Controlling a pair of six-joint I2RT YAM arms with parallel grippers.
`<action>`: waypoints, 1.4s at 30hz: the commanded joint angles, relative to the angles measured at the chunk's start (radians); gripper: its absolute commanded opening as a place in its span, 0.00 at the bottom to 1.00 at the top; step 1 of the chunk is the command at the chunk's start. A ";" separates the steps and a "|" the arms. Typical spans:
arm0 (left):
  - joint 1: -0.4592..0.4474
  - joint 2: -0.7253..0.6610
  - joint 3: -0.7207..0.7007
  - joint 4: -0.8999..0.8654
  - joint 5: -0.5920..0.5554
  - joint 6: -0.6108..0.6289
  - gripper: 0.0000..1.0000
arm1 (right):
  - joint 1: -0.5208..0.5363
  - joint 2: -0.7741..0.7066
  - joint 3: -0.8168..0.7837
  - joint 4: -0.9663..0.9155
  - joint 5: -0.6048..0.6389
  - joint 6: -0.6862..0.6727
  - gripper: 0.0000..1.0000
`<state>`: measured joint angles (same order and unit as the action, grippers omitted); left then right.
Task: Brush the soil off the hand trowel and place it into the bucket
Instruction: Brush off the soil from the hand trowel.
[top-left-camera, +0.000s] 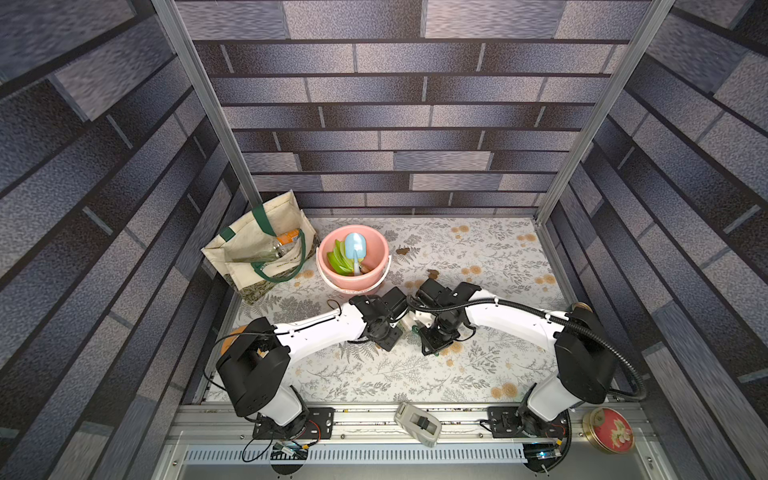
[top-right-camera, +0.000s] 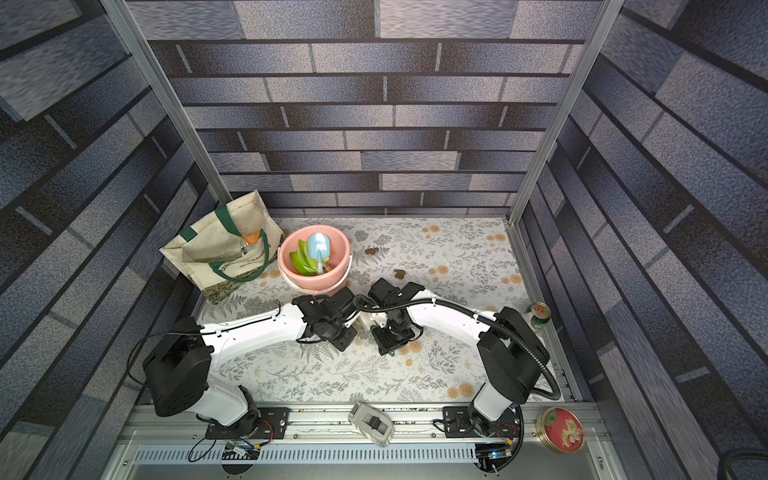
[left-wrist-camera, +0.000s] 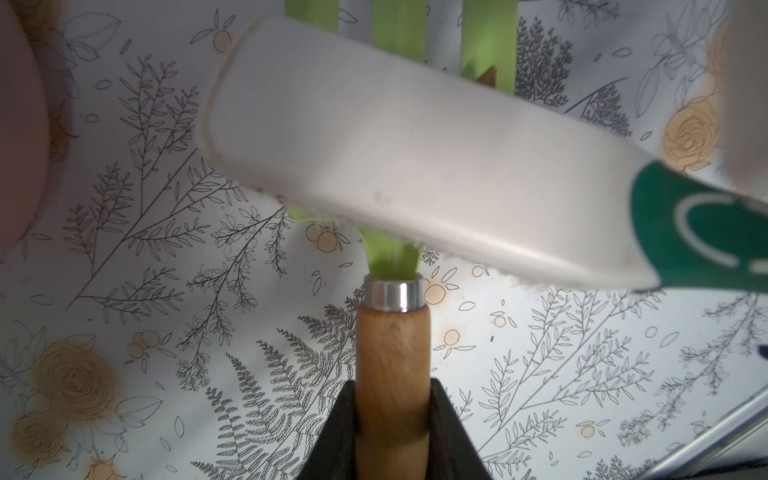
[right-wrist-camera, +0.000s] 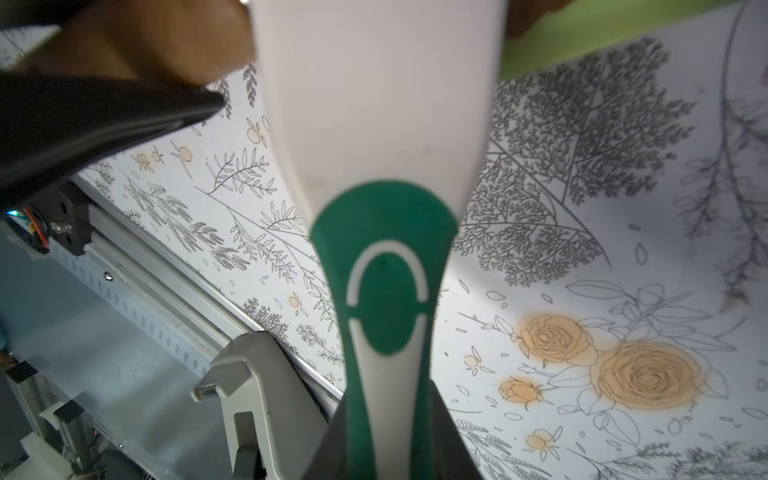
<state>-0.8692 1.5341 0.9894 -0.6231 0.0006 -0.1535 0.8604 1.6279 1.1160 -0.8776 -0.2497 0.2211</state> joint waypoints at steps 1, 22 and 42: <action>0.004 -0.038 0.046 -0.014 0.033 0.008 0.12 | 0.017 0.036 0.031 -0.055 0.079 -0.031 0.00; 0.011 -0.074 0.053 -0.134 0.019 0.006 0.12 | -0.064 0.101 0.111 -0.166 0.428 0.060 0.00; 0.042 -0.031 0.075 -0.083 0.024 0.023 0.12 | -0.059 -0.083 0.032 -0.059 -0.045 0.052 0.00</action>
<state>-0.8356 1.5002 1.0317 -0.7185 0.0227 -0.1532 0.7792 1.5299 1.1694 -0.9550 -0.2050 0.2543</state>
